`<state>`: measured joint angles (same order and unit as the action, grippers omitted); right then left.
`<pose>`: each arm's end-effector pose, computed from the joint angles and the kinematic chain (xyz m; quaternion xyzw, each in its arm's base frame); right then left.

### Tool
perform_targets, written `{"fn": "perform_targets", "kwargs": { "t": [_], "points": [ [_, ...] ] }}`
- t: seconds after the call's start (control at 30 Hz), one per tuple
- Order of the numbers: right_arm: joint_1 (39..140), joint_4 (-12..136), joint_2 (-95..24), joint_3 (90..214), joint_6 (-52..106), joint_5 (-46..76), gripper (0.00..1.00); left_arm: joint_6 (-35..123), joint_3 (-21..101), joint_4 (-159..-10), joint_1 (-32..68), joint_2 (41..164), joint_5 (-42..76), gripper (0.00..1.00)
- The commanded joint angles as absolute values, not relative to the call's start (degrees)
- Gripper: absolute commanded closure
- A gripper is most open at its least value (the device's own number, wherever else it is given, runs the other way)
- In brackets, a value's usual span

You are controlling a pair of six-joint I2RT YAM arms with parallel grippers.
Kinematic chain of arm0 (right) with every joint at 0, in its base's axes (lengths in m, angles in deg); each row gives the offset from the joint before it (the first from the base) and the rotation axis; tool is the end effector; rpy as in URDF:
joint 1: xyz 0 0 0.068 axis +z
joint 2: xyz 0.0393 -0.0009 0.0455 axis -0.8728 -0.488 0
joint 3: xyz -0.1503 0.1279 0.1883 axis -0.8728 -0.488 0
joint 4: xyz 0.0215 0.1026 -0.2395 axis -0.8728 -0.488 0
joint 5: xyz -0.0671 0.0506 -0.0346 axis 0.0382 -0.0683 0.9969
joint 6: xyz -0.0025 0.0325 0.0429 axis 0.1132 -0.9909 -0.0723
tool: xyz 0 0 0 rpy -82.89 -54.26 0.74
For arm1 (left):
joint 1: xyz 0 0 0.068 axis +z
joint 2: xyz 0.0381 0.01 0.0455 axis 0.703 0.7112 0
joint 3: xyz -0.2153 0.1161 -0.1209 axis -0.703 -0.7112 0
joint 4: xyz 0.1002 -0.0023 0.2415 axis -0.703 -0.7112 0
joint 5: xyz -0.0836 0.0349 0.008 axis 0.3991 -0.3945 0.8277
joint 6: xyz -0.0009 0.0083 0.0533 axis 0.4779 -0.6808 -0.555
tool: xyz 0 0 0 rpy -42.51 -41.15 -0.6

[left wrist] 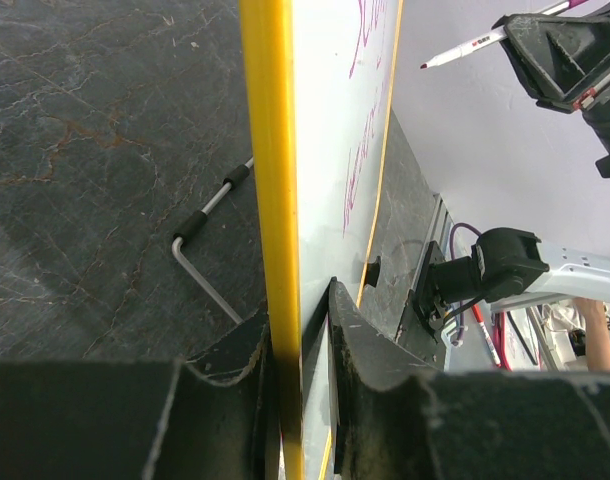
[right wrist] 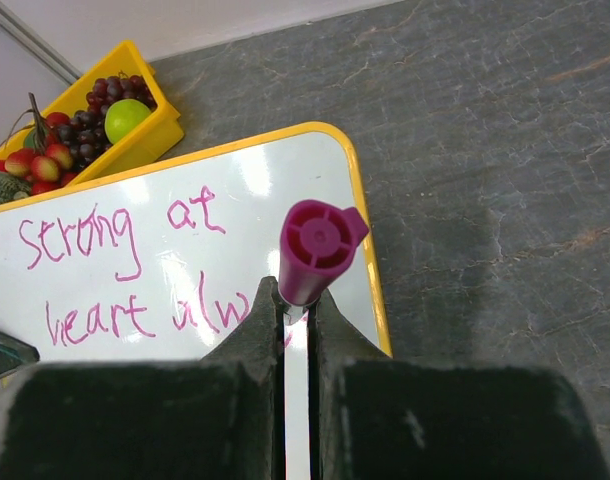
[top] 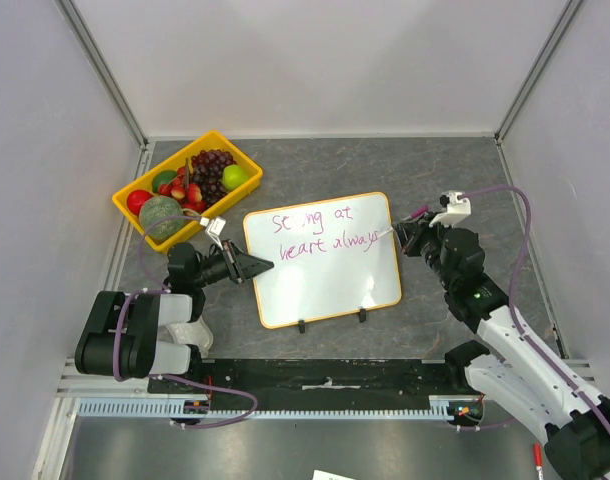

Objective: Write a sentence on the whiteboard
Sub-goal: Pick up the sentence from the whiteboard.

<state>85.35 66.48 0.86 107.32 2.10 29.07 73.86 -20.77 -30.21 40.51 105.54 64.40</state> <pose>0.1764 0.0763 0.2800 0.0837 0.7602 0.2652 0.5872 0.2076 -0.0447 0.1530 0.0632 0.7402 -0.5525 0.3780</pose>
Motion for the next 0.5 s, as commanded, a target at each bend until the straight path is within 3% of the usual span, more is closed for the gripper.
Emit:
{"fn": "perform_targets", "kwargs": {
  "t": [0.0, 0.47],
  "points": [
    [84.8, 66.2, 0.9, 106.7, 3.2, 31.2, 1.0, 69.2, -20.2, -31.0, 40.3, 106.2, 62.0, 0.98],
    [84.4, 67.7, -2.5, 105.3, 4.2, 32.8, 1.0, 69.2, -20.2, -31.0, 40.3, 106.4, 62.1, 0.98]
  ]
}}
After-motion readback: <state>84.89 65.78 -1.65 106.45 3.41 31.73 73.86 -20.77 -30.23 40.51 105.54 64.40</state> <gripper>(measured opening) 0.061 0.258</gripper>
